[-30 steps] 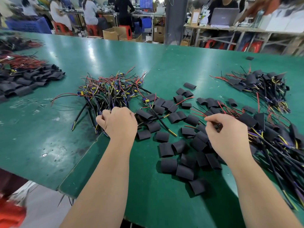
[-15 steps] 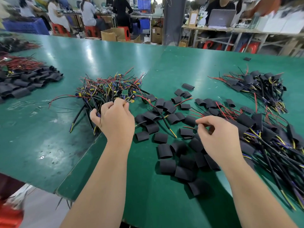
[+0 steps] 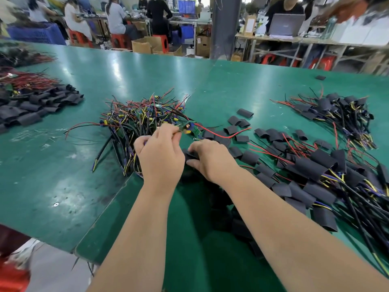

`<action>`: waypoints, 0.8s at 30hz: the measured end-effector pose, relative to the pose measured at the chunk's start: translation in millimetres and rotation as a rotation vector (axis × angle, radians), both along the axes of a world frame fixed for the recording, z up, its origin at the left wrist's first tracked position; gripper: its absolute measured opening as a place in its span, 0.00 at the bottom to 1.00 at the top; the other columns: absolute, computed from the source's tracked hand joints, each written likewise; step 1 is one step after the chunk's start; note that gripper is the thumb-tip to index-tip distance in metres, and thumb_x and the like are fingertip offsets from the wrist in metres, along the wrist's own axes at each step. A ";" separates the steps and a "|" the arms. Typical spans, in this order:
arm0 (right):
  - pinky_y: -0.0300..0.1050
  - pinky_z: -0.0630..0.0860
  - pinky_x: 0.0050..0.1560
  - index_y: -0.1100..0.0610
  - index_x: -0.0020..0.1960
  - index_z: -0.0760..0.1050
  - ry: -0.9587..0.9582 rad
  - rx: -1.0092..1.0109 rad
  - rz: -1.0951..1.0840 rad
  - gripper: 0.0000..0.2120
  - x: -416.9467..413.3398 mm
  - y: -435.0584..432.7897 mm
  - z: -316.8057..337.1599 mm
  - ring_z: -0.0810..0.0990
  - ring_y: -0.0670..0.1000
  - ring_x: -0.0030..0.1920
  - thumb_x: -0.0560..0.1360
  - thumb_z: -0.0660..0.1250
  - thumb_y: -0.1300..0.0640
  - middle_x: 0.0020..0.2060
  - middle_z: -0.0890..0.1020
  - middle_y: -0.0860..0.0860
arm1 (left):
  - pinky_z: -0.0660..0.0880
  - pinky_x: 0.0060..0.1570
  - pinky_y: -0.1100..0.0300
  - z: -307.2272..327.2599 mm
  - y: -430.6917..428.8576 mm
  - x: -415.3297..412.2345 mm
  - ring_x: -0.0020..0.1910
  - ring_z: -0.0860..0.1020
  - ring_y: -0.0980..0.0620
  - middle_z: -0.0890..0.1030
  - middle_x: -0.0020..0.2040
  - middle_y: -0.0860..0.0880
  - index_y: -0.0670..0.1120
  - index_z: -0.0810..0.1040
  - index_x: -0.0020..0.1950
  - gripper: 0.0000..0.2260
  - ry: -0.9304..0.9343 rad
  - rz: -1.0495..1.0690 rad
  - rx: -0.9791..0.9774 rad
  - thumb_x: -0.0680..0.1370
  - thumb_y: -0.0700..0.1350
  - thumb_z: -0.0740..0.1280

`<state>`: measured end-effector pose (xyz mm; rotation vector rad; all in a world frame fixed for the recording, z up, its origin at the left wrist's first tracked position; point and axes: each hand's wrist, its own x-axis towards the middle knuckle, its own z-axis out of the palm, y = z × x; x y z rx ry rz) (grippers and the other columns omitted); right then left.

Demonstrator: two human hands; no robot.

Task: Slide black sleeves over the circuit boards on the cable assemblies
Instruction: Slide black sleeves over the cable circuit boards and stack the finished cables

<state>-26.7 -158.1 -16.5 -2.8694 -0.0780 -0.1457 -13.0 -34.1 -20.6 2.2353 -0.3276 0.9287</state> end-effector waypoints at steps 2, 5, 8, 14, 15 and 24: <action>0.48 0.69 0.60 0.53 0.53 0.76 0.060 0.004 -0.045 0.11 6.7 1.6 5.0 0.74 0.57 0.59 0.74 0.70 0.51 0.55 0.78 0.53 | 0.71 0.48 0.50 1.9 -0.7 -1.8 0.44 0.79 0.42 0.81 0.43 0.44 0.39 0.79 0.49 0.05 -0.076 -0.127 -0.052 0.77 0.35 0.63; 0.44 0.71 0.52 0.54 0.45 0.73 0.012 -0.037 -0.062 0.06 8.1 2.3 12.1 0.76 0.56 0.52 0.73 0.70 0.56 0.48 0.75 0.53 | 0.75 0.43 0.52 6.3 -3.8 -7.9 0.41 0.80 0.42 0.82 0.41 0.44 0.36 0.77 0.48 0.07 -0.148 -0.181 -0.146 0.76 0.33 0.61; 0.45 0.67 0.45 0.54 0.50 0.68 -0.177 0.241 -0.028 0.10 -3.8 -2.5 7.8 0.69 0.53 0.42 0.72 0.65 0.65 0.43 0.69 0.51 | 0.71 0.42 0.62 8.1 -5.4 -11.7 0.41 0.81 0.48 0.83 0.40 0.46 0.36 0.76 0.50 0.10 -0.145 -0.242 -0.219 0.73 0.31 0.58; 0.33 0.68 0.31 0.44 0.57 0.76 -0.209 1.190 0.139 0.31 -46.4 -18.9 15.8 0.70 0.43 0.28 0.63 0.57 0.70 0.33 0.74 0.49 | 0.72 0.38 0.48 3.2 -12.5 -15.2 0.40 0.76 0.40 0.79 0.40 0.46 0.41 0.76 0.52 0.10 0.062 -0.413 0.037 0.77 0.41 0.58; 0.34 0.69 0.32 0.47 0.61 0.77 -0.154 1.276 0.175 0.30 -51.1 -25.6 16.9 0.71 0.44 0.27 0.66 0.58 0.72 0.32 0.75 0.47 | 0.73 0.40 0.48 2.2 -15.0 -16.6 0.41 0.76 0.40 0.80 0.41 0.45 0.42 0.76 0.53 0.09 0.106 -0.447 0.065 0.77 0.41 0.58; 0.34 0.65 0.22 0.58 0.41 0.80 -0.291 1.339 -0.411 0.08 -80.2 -62.1 7.9 0.66 0.45 0.18 0.78 0.66 0.62 0.25 0.79 0.48 | 0.75 0.49 0.52 -1.0 -36.4 -35.1 0.50 0.79 0.48 0.83 0.51 0.50 0.48 0.73 0.69 0.18 0.109 -0.664 0.224 0.80 0.50 0.63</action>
